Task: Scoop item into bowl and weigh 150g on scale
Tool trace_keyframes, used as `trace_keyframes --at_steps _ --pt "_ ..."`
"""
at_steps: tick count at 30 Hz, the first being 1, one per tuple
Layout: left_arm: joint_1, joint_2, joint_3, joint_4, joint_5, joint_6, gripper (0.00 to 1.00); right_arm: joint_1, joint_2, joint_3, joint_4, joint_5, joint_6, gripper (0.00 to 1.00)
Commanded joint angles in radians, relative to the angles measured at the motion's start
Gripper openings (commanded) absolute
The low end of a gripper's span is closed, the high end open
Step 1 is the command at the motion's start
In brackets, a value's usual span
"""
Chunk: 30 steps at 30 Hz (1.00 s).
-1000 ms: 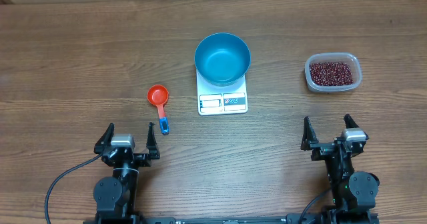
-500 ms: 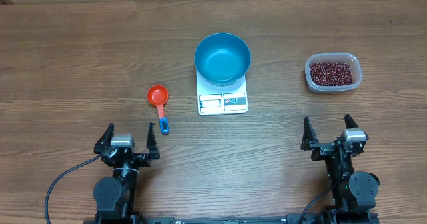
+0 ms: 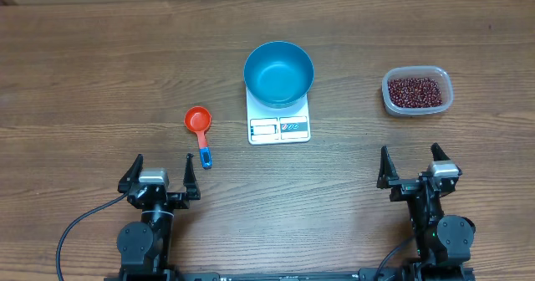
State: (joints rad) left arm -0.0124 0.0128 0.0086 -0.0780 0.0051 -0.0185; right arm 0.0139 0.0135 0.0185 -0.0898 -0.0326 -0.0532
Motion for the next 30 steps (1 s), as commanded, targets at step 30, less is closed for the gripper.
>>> trace_keyframes --at_steps 30 --pt "0.006 -0.008 0.207 -0.285 0.066 0.011 1.00 0.002 -0.010 -0.010 0.005 0.013 -0.004 1.00"
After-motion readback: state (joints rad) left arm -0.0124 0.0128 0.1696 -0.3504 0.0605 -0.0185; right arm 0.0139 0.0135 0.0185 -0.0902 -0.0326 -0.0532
